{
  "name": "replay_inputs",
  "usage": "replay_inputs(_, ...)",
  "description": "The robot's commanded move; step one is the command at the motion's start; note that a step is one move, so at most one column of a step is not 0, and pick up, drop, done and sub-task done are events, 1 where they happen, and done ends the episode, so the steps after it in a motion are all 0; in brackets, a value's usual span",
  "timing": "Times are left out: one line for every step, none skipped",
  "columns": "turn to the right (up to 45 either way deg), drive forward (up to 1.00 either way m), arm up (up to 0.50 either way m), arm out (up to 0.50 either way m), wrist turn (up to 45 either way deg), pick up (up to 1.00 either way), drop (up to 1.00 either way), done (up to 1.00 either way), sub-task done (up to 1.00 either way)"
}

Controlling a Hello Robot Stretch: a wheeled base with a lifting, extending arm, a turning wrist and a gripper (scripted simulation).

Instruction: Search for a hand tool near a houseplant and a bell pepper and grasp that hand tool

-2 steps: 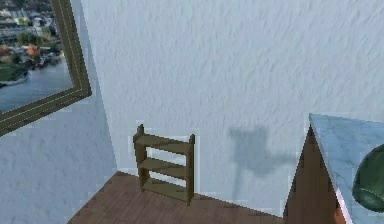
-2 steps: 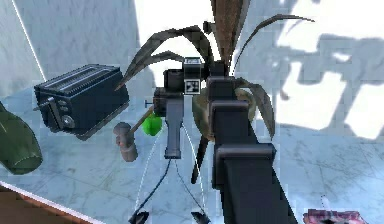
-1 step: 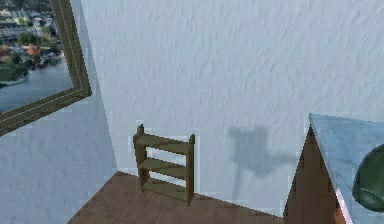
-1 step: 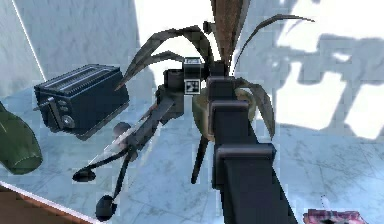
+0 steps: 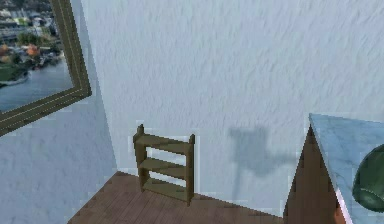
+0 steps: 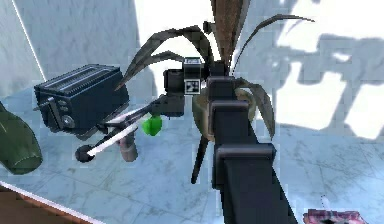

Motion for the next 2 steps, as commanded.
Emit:
replay_inputs(0.0,0.0,0.0,0.0,27.0,0.0,0.0,0.0,0.0)
replay_inputs(0.0,0.0,0.0,0.0,0.0,1.0,0.0,0.0,0.0)
